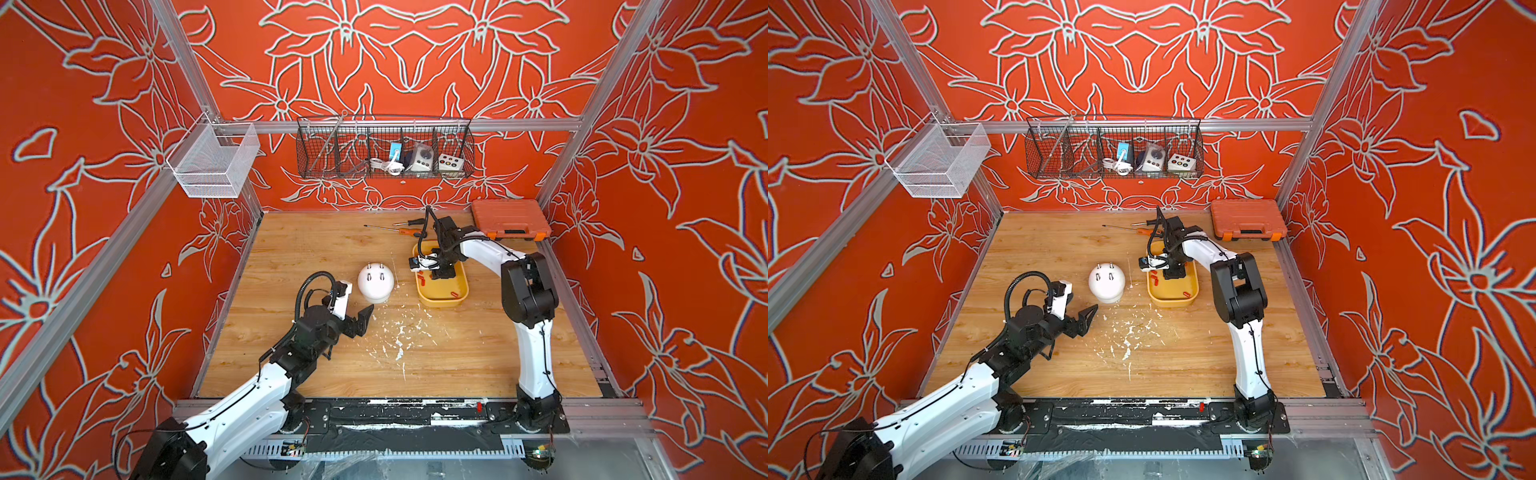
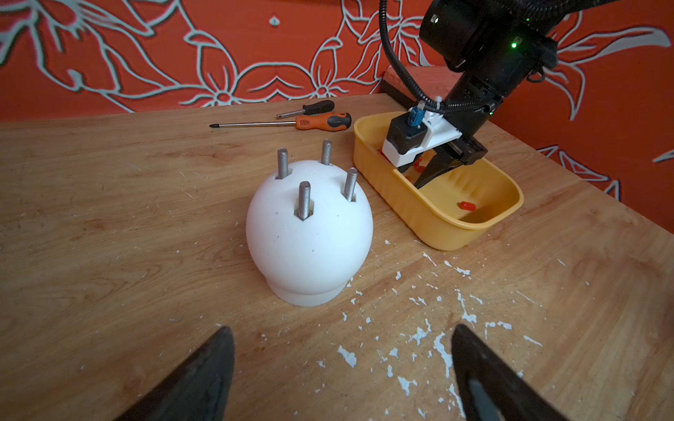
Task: Cover the protruding screws with screw protection sleeves
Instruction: Pick up the screw protection sleeve from the storage box.
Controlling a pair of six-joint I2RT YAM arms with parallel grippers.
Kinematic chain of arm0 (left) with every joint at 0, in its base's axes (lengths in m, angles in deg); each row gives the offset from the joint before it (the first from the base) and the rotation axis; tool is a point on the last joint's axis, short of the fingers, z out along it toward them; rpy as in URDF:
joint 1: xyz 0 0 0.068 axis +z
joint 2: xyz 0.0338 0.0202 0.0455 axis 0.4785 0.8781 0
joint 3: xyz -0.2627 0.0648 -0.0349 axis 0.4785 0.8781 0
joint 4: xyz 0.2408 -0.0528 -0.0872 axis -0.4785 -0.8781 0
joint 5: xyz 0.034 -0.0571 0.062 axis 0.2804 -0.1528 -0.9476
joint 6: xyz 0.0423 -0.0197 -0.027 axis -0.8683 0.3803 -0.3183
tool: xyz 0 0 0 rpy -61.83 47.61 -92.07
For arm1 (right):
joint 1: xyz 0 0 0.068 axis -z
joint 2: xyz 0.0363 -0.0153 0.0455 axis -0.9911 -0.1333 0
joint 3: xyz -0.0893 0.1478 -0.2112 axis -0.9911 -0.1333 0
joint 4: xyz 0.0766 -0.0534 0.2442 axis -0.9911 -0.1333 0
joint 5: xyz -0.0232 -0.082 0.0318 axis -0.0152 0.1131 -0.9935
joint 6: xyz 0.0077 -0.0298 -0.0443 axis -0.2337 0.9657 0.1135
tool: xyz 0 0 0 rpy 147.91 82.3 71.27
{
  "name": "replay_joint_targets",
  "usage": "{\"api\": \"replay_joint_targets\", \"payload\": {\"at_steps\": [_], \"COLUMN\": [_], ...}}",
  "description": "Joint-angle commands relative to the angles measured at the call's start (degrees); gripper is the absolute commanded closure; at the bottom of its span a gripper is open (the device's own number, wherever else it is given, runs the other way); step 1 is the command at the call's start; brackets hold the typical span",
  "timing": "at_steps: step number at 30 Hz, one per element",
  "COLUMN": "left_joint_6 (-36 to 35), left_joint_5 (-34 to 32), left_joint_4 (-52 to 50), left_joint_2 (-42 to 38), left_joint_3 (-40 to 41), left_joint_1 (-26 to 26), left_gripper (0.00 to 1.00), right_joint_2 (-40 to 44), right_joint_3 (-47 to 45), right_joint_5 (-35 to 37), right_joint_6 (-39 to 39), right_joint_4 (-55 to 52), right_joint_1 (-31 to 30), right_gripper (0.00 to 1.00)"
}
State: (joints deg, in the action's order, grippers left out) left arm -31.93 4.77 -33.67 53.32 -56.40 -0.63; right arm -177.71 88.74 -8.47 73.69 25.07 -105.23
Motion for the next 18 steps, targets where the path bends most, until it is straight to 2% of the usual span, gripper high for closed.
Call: {"api": "replay_joint_targets", "payload": {"at_steps": [1, 11, 18], "left_joint_6": [-0.8, -0.6, -0.6], "left_joint_5": [0.2, 0.3, 0.4], "left_joint_4": [0.3, 0.3, 0.2], "left_joint_2": [0.1, 0.7, 0.7], "left_joint_3": [-0.6, -0.7, -0.8], "left_joint_1": [-0.1, -0.1, -0.1], "left_gripper": [0.1, 0.1, 0.1], "right_joint_2": [-1.4, -3.4, -6.2], "right_joint_3": [1.4, 3.5, 8.1], "right_joint_5": [0.1, -0.4, -1.3], "right_joint_6": [1.7, 0.5, -2.0], "right_joint_4": [-1.0, -1.7, -6.1], "right_joint_1": [-0.4, -0.4, -0.4], "right_gripper": [0.64, 0.75, 0.88]}}
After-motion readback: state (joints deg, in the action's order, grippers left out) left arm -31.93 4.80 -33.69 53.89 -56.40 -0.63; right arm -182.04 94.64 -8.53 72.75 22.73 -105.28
